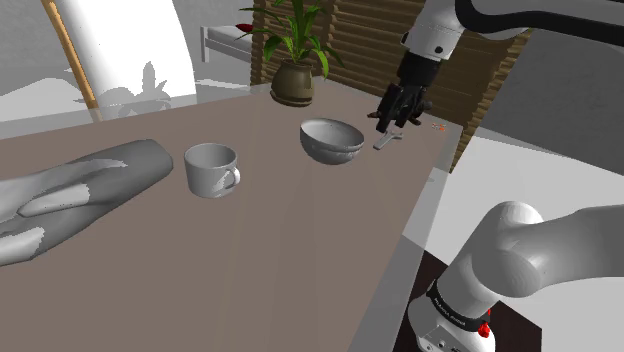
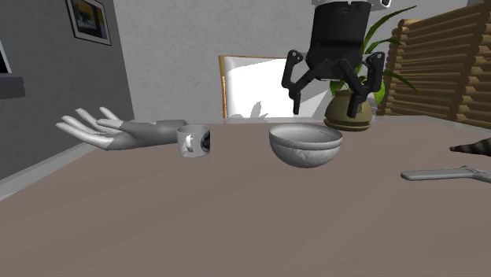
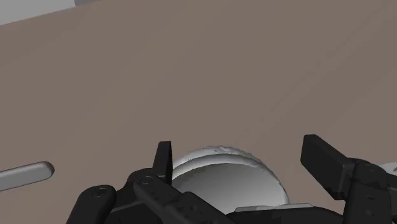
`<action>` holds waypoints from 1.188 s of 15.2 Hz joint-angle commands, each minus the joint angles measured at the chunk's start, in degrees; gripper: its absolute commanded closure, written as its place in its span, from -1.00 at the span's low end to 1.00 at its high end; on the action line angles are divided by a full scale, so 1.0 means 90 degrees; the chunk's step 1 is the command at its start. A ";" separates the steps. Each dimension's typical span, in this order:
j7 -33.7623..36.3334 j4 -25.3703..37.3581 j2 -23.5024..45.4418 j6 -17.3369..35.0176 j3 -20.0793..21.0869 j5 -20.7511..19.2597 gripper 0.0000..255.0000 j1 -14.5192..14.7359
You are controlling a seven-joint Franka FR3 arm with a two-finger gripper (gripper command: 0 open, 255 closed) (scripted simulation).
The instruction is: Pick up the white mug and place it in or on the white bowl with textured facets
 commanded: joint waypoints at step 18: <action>0.1748 0.1844 0.3356 0.1374 0.1562 0.0470 -1.00 0.0478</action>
